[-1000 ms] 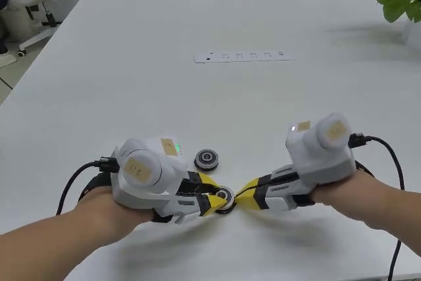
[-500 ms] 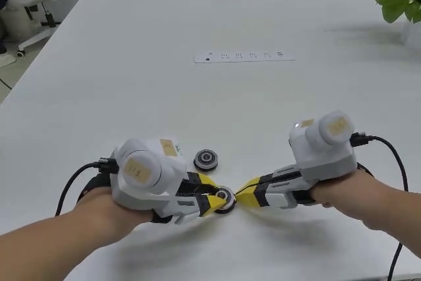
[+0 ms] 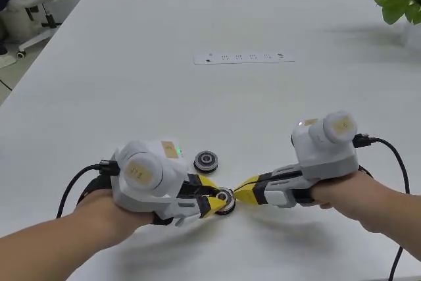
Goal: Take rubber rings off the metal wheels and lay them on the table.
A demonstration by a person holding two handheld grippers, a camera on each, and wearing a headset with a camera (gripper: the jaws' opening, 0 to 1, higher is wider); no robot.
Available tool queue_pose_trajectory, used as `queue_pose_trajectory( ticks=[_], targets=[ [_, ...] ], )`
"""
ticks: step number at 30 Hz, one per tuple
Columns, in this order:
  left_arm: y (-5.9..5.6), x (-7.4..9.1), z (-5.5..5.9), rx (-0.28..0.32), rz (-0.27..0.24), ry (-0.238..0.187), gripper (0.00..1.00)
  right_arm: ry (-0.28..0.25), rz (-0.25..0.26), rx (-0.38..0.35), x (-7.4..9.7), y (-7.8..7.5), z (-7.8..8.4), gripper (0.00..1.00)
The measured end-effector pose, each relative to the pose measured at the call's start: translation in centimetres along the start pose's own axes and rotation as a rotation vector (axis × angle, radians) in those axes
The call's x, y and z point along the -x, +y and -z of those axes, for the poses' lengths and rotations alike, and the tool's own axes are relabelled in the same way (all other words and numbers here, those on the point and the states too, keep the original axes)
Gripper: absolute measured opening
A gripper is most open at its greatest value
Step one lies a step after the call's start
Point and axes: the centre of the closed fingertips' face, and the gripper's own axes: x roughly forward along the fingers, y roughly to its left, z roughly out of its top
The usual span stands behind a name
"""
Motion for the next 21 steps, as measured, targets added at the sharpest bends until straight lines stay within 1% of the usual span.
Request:
queue_pose_trajectory(
  ticks=[10,14,21],
  targets=[
    [0.0,0.0,0.0,-0.007,-0.003,0.011,0.12,0.001,-0.009,0.004,-0.1,0.3,-0.1,0.0],
    [0.0,0.0,0.0,-0.008,0.0,0.01,0.12,0.001,-0.021,0.013,-0.3,0.8,-0.2,0.0],
    [-0.1,0.0,0.0,-0.009,0.003,0.009,0.12,-0.001,-0.035,0.015,-0.4,1.1,-0.3,0.0]
  ],
)
